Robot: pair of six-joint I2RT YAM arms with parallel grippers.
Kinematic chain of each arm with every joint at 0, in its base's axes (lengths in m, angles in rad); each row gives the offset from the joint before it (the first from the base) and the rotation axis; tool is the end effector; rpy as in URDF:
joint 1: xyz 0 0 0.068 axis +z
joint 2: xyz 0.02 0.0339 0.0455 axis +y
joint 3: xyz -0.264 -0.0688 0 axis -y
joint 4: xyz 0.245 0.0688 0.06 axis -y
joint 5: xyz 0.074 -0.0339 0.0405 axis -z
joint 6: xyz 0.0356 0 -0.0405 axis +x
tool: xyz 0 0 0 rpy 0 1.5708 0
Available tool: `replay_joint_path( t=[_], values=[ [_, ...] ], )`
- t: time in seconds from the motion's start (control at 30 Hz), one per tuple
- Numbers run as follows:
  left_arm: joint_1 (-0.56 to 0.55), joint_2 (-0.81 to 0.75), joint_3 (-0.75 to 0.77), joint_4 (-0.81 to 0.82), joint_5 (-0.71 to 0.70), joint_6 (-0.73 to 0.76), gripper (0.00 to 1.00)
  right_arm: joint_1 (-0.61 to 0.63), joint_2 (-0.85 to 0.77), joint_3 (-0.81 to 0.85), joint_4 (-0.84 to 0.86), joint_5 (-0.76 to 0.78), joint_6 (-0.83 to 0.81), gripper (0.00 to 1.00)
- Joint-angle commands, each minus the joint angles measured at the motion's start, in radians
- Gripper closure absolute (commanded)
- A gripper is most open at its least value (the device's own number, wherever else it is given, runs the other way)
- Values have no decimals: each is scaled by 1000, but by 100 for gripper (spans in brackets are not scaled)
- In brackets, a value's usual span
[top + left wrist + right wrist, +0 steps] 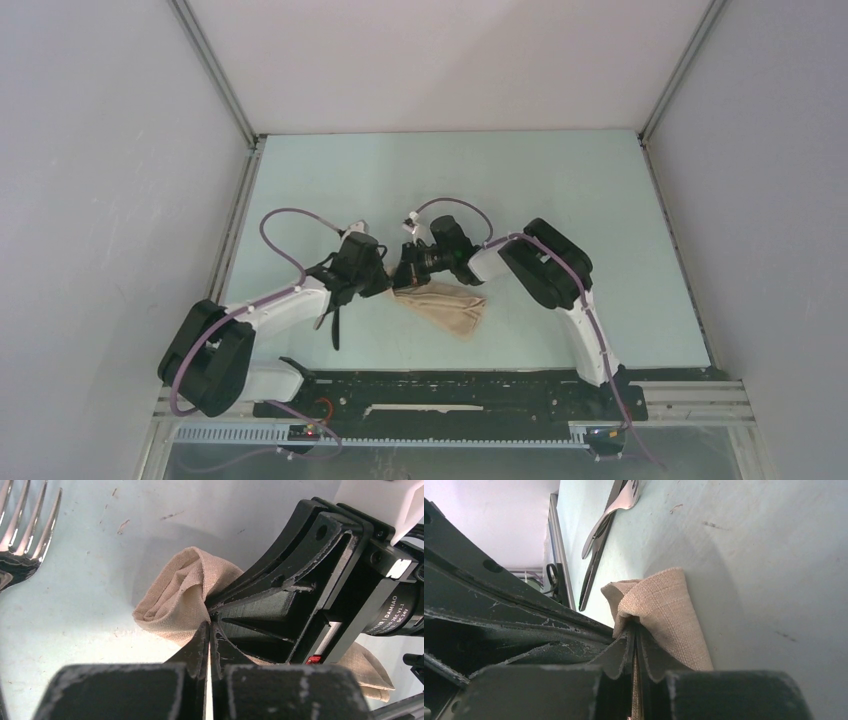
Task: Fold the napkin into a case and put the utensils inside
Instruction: Grasp the top corner of the smaller rectangle folded napkin from the folded napkin.
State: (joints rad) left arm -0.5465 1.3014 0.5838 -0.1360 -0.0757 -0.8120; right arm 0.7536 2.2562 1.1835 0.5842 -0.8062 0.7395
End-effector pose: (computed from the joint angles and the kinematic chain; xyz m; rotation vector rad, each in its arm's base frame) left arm 0.2113 -0.1254 0.1696 -0.3646 2.4633 -0.5129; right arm 0.3062 0.3225 0.0850 -0.6069 2.3003 1.6620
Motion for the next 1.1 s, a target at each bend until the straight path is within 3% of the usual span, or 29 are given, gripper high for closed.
replay_joint_path(
  t=[0.0,0.3,0.43,0.5,0.63,0.73,0.9,1.07],
  values=[
    [-6,24,6,47,6,0,97,21,-33,-85,9,44,-26,86],
    [12,-125,-7,-41,-34,22,60,-16,-162,-138,-14,25,-25,81],
    [45,-242,-32,-95,-54,23,51,-24,-161,-149,-4,29,-21,80],
    [60,-258,-35,-100,-47,26,54,-26,-158,-154,12,29,-13,80],
    [66,-202,-18,-81,-20,25,76,-33,-153,-155,34,36,2,83],
    [65,-128,-16,-36,7,22,86,-37,-151,-155,52,43,12,89],
    [62,-49,-3,7,38,27,92,-43,-158,-154,49,66,23,100],
    [56,-43,-13,31,42,20,90,-30,-113,-117,47,79,23,100]
  ],
)
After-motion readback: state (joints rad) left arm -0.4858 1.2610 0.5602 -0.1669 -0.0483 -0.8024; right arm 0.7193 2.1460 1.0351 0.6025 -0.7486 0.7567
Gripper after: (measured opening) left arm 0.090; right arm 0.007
